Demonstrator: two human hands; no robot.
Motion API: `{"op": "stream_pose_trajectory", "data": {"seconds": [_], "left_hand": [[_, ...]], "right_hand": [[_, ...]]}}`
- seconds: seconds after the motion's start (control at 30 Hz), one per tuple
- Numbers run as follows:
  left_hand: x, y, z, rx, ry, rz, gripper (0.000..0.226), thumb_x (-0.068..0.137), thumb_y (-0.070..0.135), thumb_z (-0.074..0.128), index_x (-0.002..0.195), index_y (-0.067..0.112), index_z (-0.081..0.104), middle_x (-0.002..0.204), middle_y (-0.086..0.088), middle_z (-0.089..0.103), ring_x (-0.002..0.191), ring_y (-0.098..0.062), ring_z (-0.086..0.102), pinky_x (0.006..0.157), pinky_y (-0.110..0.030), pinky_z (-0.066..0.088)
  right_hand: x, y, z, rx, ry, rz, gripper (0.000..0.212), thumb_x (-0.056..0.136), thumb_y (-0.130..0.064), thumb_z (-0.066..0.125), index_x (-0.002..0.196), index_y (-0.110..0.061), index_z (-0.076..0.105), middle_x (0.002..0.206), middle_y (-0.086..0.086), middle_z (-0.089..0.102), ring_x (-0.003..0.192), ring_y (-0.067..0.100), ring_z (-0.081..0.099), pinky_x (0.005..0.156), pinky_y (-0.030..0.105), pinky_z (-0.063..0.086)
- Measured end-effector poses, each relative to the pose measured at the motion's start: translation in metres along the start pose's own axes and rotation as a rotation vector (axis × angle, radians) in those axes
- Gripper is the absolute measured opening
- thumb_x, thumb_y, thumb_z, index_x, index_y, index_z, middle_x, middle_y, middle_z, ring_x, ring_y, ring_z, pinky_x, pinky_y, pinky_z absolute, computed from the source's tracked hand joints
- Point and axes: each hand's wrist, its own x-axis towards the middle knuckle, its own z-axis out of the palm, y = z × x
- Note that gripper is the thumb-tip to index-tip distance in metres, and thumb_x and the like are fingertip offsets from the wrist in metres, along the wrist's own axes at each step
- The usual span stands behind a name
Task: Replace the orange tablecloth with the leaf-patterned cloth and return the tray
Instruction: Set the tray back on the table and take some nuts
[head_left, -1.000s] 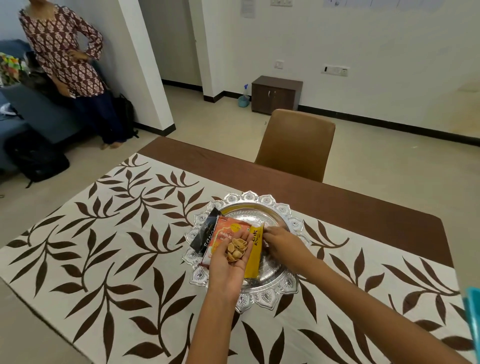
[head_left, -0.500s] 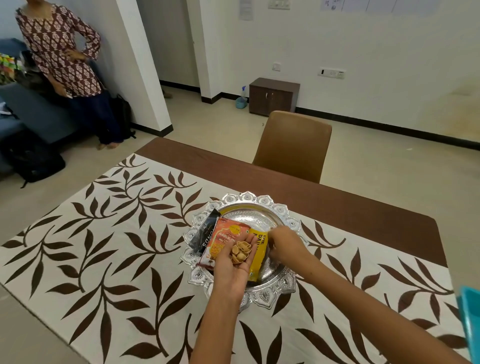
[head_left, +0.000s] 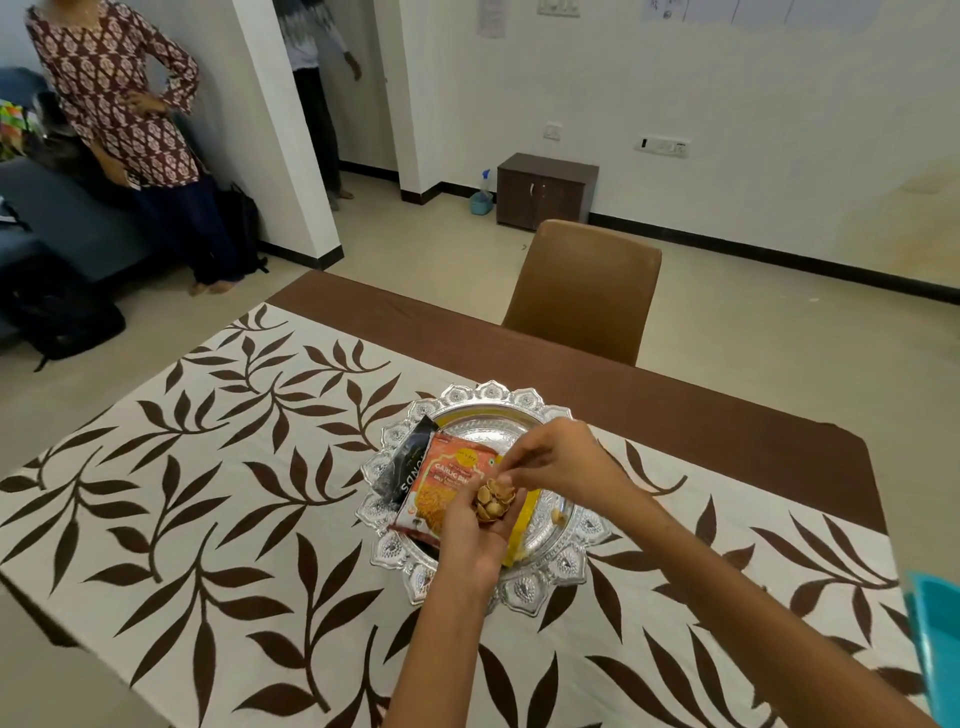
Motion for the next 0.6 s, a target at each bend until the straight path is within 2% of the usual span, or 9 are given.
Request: {"op": "stream_pose_trajectory", "data": {"seconds": [0.07, 0.13, 0.17, 0.23, 0.33, 0.4, 0.5, 0.6], "left_hand": [[0.001, -0.001, 0.001, -0.034, -0.023, -0.027, 0.024, 0.098, 0.011, 0.043, 0.095, -0.008, 0.057, 0.089, -0.023, 0.064, 0.08, -0.03, 0.064, 0.061, -0.036, 0.058], [0.002, -0.001, -0.001, -0.048, -0.058, -0.048, 0.03, 0.099, 0.012, 0.041, 0.107, -0.012, 0.056, 0.1, -0.028, 0.064, 0.091, -0.034, 0.064, 0.07, -0.038, 0.057], [0.003, 0.0, -0.003, -0.049, -0.064, -0.053, 0.032, 0.099, 0.013, 0.04, 0.111, -0.013, 0.055, 0.106, -0.029, 0.063, 0.097, -0.035, 0.063, 0.073, -0.039, 0.056], [0.003, 0.0, -0.009, -0.057, -0.069, -0.054, 0.033, 0.098, 0.012, 0.041, 0.116, -0.013, 0.054, 0.114, -0.03, 0.06, 0.106, -0.036, 0.06, 0.076, -0.041, 0.055], [0.001, 0.0, -0.013, -0.053, -0.076, -0.045, 0.032, 0.098, 0.011, 0.041, 0.114, -0.013, 0.054, 0.112, -0.029, 0.062, 0.109, -0.037, 0.059, 0.077, -0.042, 0.054], [0.0, 0.0, -0.013, -0.049, -0.077, -0.045, 0.031, 0.099, 0.011, 0.04, 0.112, -0.013, 0.055, 0.107, -0.029, 0.064, 0.109, -0.037, 0.059, 0.076, -0.04, 0.055], [-0.001, 0.0, -0.011, -0.066, -0.079, -0.059, 0.032, 0.098, 0.011, 0.04, 0.112, -0.014, 0.055, 0.112, -0.03, 0.061, 0.106, -0.037, 0.06, 0.076, -0.042, 0.055], [-0.003, 0.0, -0.01, -0.074, -0.097, -0.046, 0.031, 0.099, 0.011, 0.041, 0.11, -0.014, 0.056, 0.11, -0.031, 0.062, 0.091, -0.035, 0.068, 0.075, -0.041, 0.056]], "right_hand": [[0.003, 0.006, 0.001, 0.0, 0.09, 0.013, 0.013, 0.073, -0.014, 0.079, 0.086, -0.011, 0.076, 0.082, 0.003, 0.073, 0.075, 0.011, 0.069, 0.072, 0.024, 0.056], [0.008, 0.023, -0.001, -0.118, 0.181, 0.067, 0.016, 0.075, -0.013, 0.077, 0.091, -0.011, 0.074, 0.089, 0.002, 0.073, 0.078, 0.01, 0.068, 0.076, 0.027, 0.056], [0.01, 0.032, -0.002, -0.23, 0.17, 0.098, 0.021, 0.076, -0.015, 0.076, 0.097, -0.013, 0.073, 0.096, 0.001, 0.072, 0.083, 0.01, 0.066, 0.08, 0.027, 0.053], [0.01, 0.046, 0.002, -0.455, 0.024, 0.146, 0.029, 0.076, -0.021, 0.076, 0.104, -0.015, 0.07, 0.106, 0.0, 0.068, 0.096, 0.015, 0.062, 0.084, 0.029, 0.049], [0.006, 0.053, 0.022, -0.744, -0.189, 0.189, 0.026, 0.072, -0.019, 0.075, 0.097, -0.012, 0.068, 0.104, 0.007, 0.065, 0.096, 0.025, 0.062, 0.08, 0.033, 0.051], [0.004, 0.051, 0.031, -0.852, -0.191, 0.211, 0.023, 0.079, -0.007, 0.065, 0.102, -0.006, 0.065, 0.107, 0.012, 0.062, 0.098, 0.029, 0.062, 0.079, 0.033, 0.049], [0.003, 0.049, 0.039, -0.964, -0.148, 0.217, 0.026, 0.085, 0.008, 0.05, 0.109, 0.001, 0.06, 0.113, 0.017, 0.058, 0.104, 0.034, 0.06, 0.082, 0.037, 0.048], [0.003, 0.049, 0.041, -0.982, -0.152, 0.22, 0.025, 0.084, 0.009, 0.052, 0.106, 0.0, 0.059, 0.111, 0.018, 0.059, 0.102, 0.035, 0.06, 0.08, 0.037, 0.048]]}}
